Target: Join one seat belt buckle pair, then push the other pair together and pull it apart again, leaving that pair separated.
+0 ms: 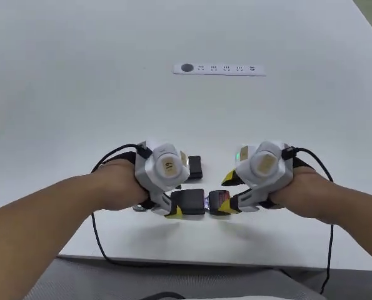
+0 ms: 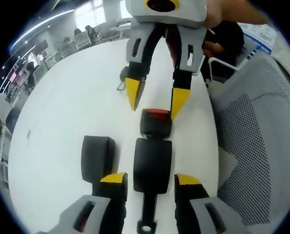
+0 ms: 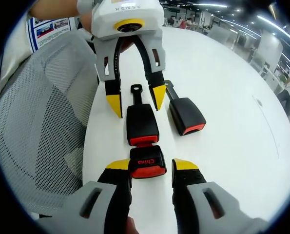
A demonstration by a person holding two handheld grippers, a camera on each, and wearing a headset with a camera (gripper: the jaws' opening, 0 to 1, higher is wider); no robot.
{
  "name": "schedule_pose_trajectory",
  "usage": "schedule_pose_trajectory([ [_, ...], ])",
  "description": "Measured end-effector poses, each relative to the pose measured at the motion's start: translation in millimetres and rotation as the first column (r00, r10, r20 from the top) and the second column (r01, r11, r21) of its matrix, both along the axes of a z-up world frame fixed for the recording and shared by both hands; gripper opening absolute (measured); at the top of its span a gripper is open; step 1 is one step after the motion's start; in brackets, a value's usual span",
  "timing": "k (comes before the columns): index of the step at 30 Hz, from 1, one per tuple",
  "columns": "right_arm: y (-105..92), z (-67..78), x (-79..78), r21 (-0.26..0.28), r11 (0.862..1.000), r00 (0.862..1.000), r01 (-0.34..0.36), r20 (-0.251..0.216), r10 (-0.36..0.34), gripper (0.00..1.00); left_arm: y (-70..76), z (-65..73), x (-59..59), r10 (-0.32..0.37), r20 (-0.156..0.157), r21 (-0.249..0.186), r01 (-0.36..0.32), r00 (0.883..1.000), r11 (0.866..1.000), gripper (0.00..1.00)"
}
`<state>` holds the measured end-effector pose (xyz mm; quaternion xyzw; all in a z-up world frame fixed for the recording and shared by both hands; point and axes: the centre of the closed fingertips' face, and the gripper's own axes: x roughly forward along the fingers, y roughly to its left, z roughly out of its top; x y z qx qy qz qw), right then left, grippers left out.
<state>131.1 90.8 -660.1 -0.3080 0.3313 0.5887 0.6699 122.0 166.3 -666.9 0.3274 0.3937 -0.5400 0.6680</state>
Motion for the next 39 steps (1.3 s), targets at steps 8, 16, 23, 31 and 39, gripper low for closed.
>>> schedule_pose_trajectory([
  [8, -21.9, 0.9, 15.7, -0.029, 0.999, 0.999, 0.03, 0.014, -0.029, 0.32, 2.2, 9.8, 32.6, 0.041, 0.038, -0.016, -0.041, 0.998, 0.999, 0.4],
  [16, -45.6, -0.5, 34.8, -0.06, 0.996, 0.997, 0.066, 0.03, -0.064, 0.33, 1.3, 7.6, 54.1, 0.051, 0.047, -0.004, -0.05, 0.998, 0.999, 0.4],
  [23, -77.3, -4.6, 54.1, -0.094, 0.99, 0.994, 0.105, 0.047, -0.101, 0.33, 4.5, 3.1, 76.4, 0.066, 0.038, -0.02, -0.066, 0.997, 0.998, 0.4],
  [31, -108.0, -14.7, 65.7, -0.151, 0.981, 0.992, 0.121, 0.053, -0.114, 0.35, 4.4, -5.8, 87.1, 0.047, 0.015, 0.008, -0.047, 0.999, 0.999, 0.4],
  [39, -122.6, -24.8, 67.1, -0.185, 0.977, 0.994, 0.109, 0.028, -0.105, 0.33, 2.7, -14.6, 85.8, -0.019, -0.007, 0.047, 0.019, 1.0, 0.999, 0.39],
])
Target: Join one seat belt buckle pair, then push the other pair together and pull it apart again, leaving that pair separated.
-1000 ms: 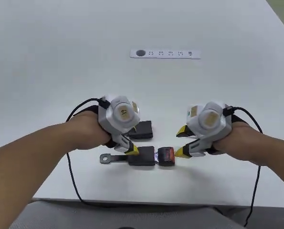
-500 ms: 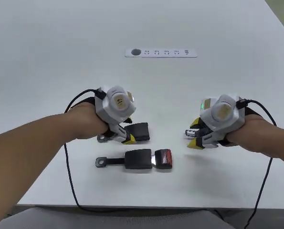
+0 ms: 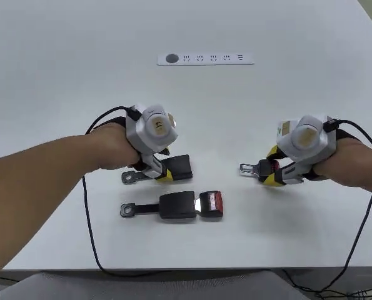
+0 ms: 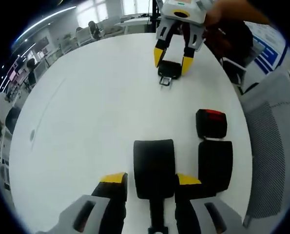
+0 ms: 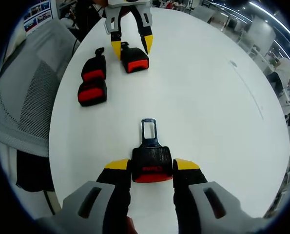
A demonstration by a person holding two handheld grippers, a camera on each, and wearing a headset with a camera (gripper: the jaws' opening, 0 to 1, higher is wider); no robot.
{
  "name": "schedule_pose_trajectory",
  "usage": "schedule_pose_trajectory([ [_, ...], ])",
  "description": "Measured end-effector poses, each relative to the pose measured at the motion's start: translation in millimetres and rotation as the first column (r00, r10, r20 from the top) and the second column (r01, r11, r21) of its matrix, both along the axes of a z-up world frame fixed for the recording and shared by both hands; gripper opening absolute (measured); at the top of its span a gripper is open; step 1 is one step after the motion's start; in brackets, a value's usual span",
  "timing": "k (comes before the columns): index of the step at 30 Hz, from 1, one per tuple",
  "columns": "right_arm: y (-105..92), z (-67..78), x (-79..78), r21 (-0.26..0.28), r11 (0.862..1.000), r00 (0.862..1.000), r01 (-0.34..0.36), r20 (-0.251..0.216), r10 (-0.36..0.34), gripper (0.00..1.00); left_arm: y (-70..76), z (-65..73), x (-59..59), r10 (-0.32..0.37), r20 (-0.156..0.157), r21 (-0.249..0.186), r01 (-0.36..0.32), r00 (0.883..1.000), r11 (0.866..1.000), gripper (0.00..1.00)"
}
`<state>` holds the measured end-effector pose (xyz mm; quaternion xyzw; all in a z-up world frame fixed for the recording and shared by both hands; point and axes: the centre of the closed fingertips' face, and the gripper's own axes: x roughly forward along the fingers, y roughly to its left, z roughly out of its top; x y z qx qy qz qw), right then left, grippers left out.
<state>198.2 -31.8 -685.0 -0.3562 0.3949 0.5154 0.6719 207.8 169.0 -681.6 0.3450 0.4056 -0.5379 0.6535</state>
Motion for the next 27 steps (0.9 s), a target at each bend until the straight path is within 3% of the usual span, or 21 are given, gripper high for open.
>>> schedule_pose_trajectory([
  [2, -0.7, 0.7, -1.8, -0.002, 1.0, 1.0, -0.007, -0.01, 0.007, 0.33, -2.3, -1.8, -1.2, -0.018, -0.009, 0.0, 0.018, 1.0, 1.0, 0.38],
  [3, -0.7, 2.0, -2.0, -0.001, 1.0, 1.0, -0.01, -0.015, 0.01, 0.33, -3.7, -3.2, -6.2, -0.03, -0.04, -0.002, 0.03, 0.999, 1.0, 0.35],
  [4, -0.7, 2.2, -1.9, 0.0, 1.0, 1.0, -0.01, -0.018, 0.01, 0.33, -3.8, -5.6, -2.8, -0.025, -0.03, 0.001, 0.025, 0.999, 1.0, 0.35],
  [8, -2.5, -8.4, 3.6, 0.003, 1.0, 0.999, -0.025, -0.04, 0.025, 0.33, -4.2, -7.2, -4.5, -0.052, -0.039, 0.005, 0.052, 0.998, 0.999, 0.35],
  [11, -2.2, -4.3, 0.3, -0.002, 0.999, 0.998, -0.049, -0.051, 0.048, 0.33, -3.5, -9.6, -5.2, -0.074, -0.035, 0.01, 0.074, 0.997, 0.997, 0.34],
  [15, -1.1, -3.1, -2.0, -0.016, 0.996, 0.995, -0.086, -0.052, 0.085, 0.32, -2.2, -13.2, -9.0, -0.139, -0.005, 0.052, 0.139, 0.99, 0.989, 0.34],
  [17, -2.1, -7.4, 0.9, -0.018, 0.995, 0.994, -0.096, -0.054, 0.095, 0.32, -2.4, -13.0, -7.6, -0.118, -0.019, 0.057, 0.119, 0.993, 0.991, 0.34],
  [27, -1.2, -8.6, 1.3, -0.034, 0.993, 0.993, -0.11, -0.053, 0.108, 0.32, -3.7, -12.6, -10.6, -0.13, -0.019, 0.08, 0.131, 0.991, 0.988, 0.33],
])
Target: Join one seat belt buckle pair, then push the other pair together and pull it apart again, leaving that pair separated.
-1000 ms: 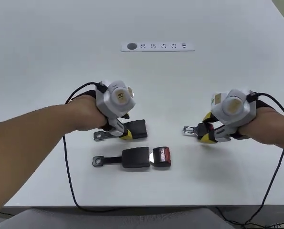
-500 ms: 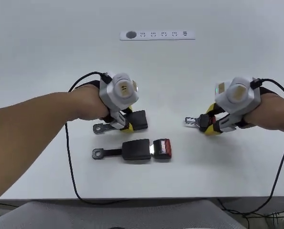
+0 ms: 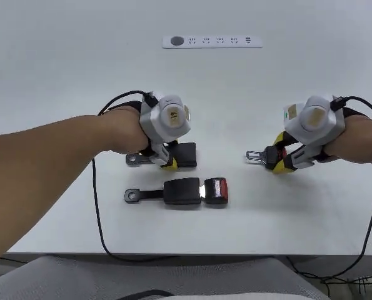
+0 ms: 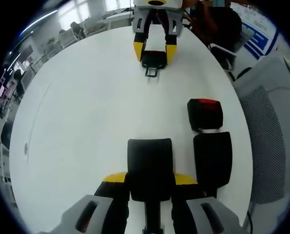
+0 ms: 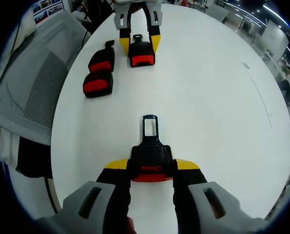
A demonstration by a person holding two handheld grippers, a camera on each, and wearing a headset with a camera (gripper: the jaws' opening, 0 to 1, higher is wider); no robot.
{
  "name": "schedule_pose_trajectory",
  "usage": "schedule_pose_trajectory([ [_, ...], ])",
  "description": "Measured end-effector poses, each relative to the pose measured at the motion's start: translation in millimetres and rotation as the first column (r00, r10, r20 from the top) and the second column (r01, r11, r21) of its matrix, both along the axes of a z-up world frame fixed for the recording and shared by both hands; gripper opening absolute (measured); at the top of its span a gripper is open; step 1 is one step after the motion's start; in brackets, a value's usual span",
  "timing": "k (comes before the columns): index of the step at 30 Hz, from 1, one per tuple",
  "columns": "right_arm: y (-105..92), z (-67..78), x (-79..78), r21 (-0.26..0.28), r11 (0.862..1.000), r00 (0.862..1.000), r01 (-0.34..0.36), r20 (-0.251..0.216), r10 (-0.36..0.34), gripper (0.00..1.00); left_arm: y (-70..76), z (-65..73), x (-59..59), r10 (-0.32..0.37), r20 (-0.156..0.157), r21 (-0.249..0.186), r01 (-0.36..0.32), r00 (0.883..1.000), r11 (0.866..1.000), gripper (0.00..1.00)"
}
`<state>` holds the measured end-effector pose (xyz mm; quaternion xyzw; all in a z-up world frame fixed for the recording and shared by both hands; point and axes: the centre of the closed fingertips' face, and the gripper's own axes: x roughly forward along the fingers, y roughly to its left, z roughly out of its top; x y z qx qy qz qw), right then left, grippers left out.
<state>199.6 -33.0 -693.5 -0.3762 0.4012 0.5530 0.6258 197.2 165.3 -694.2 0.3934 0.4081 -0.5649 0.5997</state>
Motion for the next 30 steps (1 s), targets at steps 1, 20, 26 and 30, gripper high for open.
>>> schedule_pose_trajectory([
  [1, 1.2, 2.8, -1.8, -0.001, 1.0, 1.0, -0.002, 0.003, 0.002, 0.32, -0.1, 0.1, -0.1, -0.001, 0.0, 0.0, 0.001, 1.0, 1.0, 0.33],
  [20, 55.6, 2.7, 0.7, 0.041, 0.999, 0.999, -0.033, 0.02, 0.032, 0.32, 1.4, -1.4, 2.0, -0.007, -0.011, -0.001, 0.007, 1.0, 1.0, 0.33],
  [26, 81.4, 3.8, -0.6, 0.055, 0.997, 0.999, -0.05, 0.021, 0.049, 0.32, 0.9, -0.4, 0.7, -0.007, -0.011, -0.002, 0.007, 1.0, 1.0, 0.33],
  [30, 95.8, 3.9, -1.4, 0.05, 0.997, 0.998, -0.058, 0.021, 0.057, 0.32, 1.6, -0.7, 1.9, -0.008, -0.011, -0.002, 0.008, 1.0, 1.0, 0.33],
])
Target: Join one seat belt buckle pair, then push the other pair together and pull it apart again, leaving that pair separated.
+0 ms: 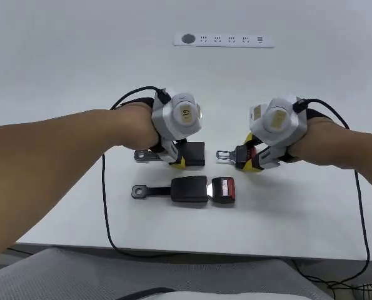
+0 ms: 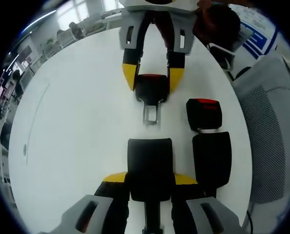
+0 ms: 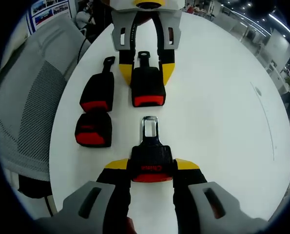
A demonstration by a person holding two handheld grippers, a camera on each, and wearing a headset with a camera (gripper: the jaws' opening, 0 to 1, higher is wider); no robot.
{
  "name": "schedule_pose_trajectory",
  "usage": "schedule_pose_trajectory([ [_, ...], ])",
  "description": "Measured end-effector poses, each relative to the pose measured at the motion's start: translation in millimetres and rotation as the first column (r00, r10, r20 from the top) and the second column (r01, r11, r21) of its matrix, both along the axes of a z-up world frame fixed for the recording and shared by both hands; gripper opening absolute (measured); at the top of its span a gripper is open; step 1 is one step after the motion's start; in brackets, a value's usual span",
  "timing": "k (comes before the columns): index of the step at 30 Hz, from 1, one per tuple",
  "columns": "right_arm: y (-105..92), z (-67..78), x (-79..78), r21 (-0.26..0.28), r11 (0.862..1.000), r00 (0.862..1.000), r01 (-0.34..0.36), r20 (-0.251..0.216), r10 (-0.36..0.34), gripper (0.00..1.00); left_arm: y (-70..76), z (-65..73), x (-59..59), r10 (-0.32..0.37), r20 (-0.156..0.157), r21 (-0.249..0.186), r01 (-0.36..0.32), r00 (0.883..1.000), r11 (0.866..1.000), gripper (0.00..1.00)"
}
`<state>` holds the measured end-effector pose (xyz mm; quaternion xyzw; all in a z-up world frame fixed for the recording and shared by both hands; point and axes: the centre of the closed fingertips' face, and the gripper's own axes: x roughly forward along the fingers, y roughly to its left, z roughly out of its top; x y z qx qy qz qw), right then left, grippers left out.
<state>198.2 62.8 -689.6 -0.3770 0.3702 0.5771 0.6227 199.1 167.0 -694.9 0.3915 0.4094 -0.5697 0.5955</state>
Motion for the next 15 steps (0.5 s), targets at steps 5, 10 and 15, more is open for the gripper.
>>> schedule_pose_trajectory([
  [5, 12.6, -0.4, 1.2, -0.003, 1.0, 1.0, -0.013, 0.001, 0.013, 0.32, -0.2, 0.6, -0.6, -0.001, 0.001, 0.0, 0.001, 1.0, 1.0, 0.33],
  [10, 20.5, 4.2, -3.2, -0.025, 0.999, 0.999, -0.035, 0.005, 0.035, 0.32, -0.7, 0.9, -1.4, -0.004, 0.0, 0.001, 0.004, 1.0, 1.0, 0.33],
  [15, 19.0, -0.3, 0.2, -0.023, 0.999, 0.999, -0.04, 0.017, 0.04, 0.32, -1.1, 1.3, -2.4, -0.004, 0.0, 0.001, 0.004, 1.0, 1.0, 0.33],
])
